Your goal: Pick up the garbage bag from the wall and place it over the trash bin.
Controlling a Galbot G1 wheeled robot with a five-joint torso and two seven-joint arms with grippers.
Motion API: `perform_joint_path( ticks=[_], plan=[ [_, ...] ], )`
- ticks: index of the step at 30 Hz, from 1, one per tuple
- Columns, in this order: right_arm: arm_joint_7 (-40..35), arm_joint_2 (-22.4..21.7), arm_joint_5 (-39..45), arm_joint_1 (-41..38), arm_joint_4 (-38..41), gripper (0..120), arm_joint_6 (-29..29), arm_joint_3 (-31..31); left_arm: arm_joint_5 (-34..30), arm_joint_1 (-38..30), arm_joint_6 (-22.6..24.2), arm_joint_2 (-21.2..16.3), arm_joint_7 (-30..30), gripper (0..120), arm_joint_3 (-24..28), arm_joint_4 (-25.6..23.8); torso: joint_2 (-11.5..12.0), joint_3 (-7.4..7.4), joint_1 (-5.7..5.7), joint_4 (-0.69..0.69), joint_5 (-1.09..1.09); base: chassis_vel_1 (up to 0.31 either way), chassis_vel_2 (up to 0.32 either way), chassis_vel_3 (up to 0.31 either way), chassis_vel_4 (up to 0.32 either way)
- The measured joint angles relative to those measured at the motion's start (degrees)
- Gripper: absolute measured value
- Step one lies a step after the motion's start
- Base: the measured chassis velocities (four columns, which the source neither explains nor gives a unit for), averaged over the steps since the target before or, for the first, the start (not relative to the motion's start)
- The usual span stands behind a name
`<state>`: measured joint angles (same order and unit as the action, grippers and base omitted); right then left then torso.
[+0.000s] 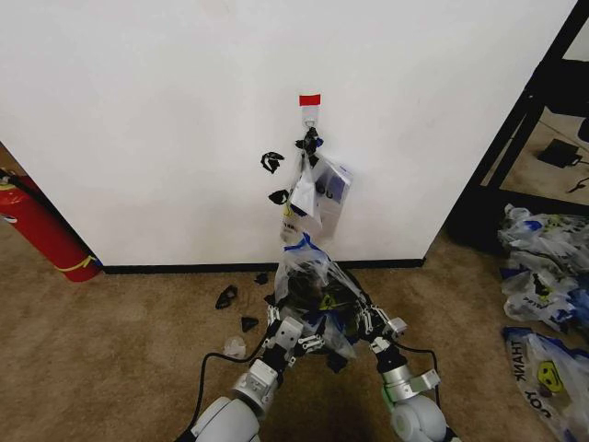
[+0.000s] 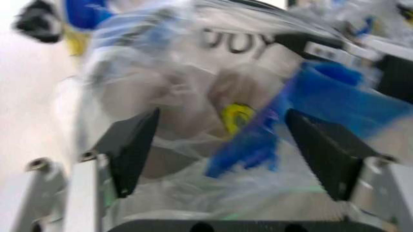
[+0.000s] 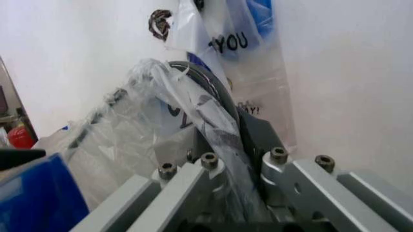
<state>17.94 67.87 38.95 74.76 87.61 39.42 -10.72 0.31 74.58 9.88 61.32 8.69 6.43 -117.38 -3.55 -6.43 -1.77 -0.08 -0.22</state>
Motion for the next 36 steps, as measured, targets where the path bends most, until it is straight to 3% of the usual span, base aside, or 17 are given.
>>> perform_joint_path(
  ticks=[3,7,11,20,29,36],
  plan=[
    [0.4,-0.5,-0.9,-0.3,-0.1,1,0.0,-0.1,2.5,0.0,1.2,-1.3,-5.1,60,-0.3,-1.2,0.0,0.0,0.0,0.0,0.0,0.0,0.0,0.0,0.0],
    [0.5,-0.8,-2.1,-0.5,-0.3,1,0.2,-0.2,2.8,-0.8,2.4,-2.1,-6.4,50,-0.3,-1.8,0.0,0.0,0.0,0.0,0.0,0.0,0.0,0.0,0.0],
    [2.1,-1.0,-6.6,-1.2,-0.6,1,1.8,-1.0,3.2,-2.7,4.2,-3.5,-7.4,30,-0.3,-1.8,0.0,0.0,0.0,-0.01,0.0,0.0,0.0,0.0,0.0],
    [3.0,-1.5,-9.2,-2.3,0.0,1,2.9,-1.6,3.7,-2.5,7.1,-4.9,-9.4,0,-0.3,-2.6,0.0,0.0,0.0,0.0,0.0,0.0,0.0,0.0,0.0],
    [2.1,-1.5,-8.8,-2.6,0.1,1,2.9,-1.8,2.9,-1.8,4.9,-4.3,-8.6,0,-1.8,-3.1,0.0,0.0,0.0,-0.01,0.0,0.0,0.0,0.0,0.0],
    [-2.4,-1.7,-0.8,-2.0,0.7,1,-0.6,-1.0,1.6,2.1,1.6,-5.2,-7.4,0,-4.9,-6.5,0.0,0.0,0.0,0.0,0.0,0.0,0.0,0.0,0.0]
  ],
)
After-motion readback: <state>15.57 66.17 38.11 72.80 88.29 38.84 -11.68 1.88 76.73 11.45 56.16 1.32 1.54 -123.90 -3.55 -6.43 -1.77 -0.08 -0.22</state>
